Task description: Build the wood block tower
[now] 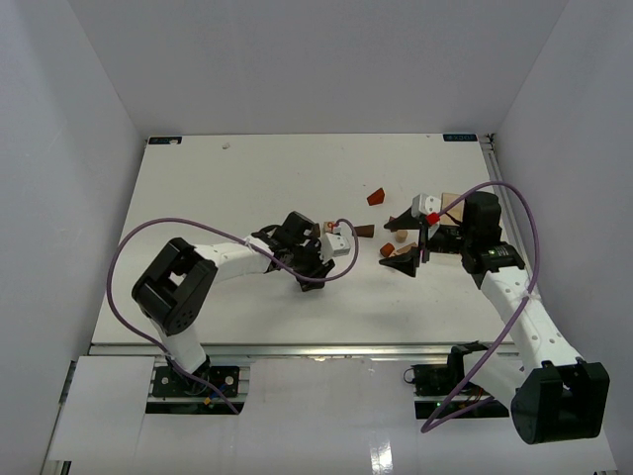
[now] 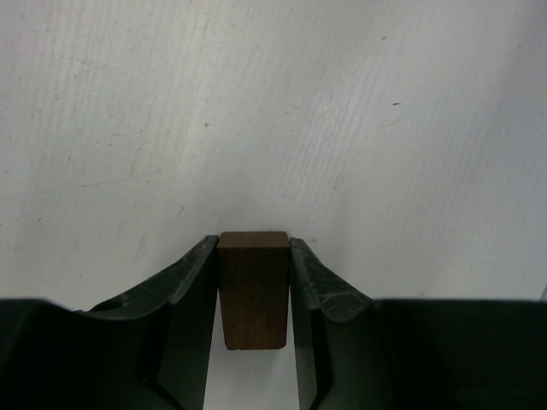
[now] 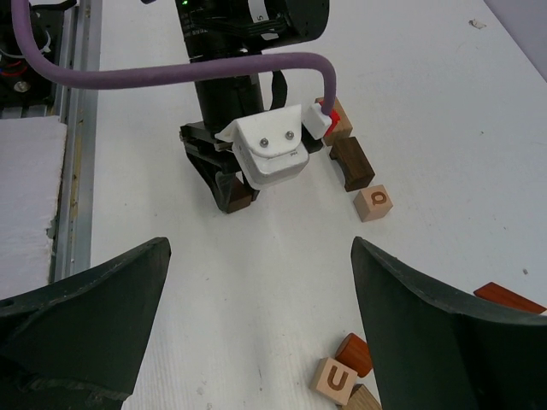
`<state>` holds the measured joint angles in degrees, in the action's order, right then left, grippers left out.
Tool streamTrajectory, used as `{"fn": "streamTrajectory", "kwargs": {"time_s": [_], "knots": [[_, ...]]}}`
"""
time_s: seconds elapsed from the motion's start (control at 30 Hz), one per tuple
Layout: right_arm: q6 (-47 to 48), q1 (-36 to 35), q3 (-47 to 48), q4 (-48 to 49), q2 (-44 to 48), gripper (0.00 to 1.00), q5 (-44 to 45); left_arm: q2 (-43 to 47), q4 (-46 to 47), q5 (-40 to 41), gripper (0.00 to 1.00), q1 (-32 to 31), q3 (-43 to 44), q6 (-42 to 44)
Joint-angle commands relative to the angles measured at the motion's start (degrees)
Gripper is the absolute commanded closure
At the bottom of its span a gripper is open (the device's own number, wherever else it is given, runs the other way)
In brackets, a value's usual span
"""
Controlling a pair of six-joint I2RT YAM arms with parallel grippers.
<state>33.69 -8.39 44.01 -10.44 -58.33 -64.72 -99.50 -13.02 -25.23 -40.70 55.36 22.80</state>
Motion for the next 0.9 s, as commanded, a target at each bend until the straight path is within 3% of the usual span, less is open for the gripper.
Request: {"fn": "streamTrajectory", "kwargs": {"time_s": [0.0, 0.43, 0.87], "knots": [[0.7, 0.6, -0.8, 0.5, 0.8, 0.07, -1.8, -0.6, 1.4, 3.9, 0.87, -1.2, 1.0, 2.9], [0.5, 1.6, -0.9, 0.5, 0.8, 0.07, -2.9, 4.6, 4.0, 8.3, 0.36, -2.5, -2.5, 1.5], [0.3, 2.3, -1.0, 0.5, 1.2, 0.06, -4.3, 6.5, 5.4, 10.2, 0.36, -2.5, -4.8, 0.4]]}}
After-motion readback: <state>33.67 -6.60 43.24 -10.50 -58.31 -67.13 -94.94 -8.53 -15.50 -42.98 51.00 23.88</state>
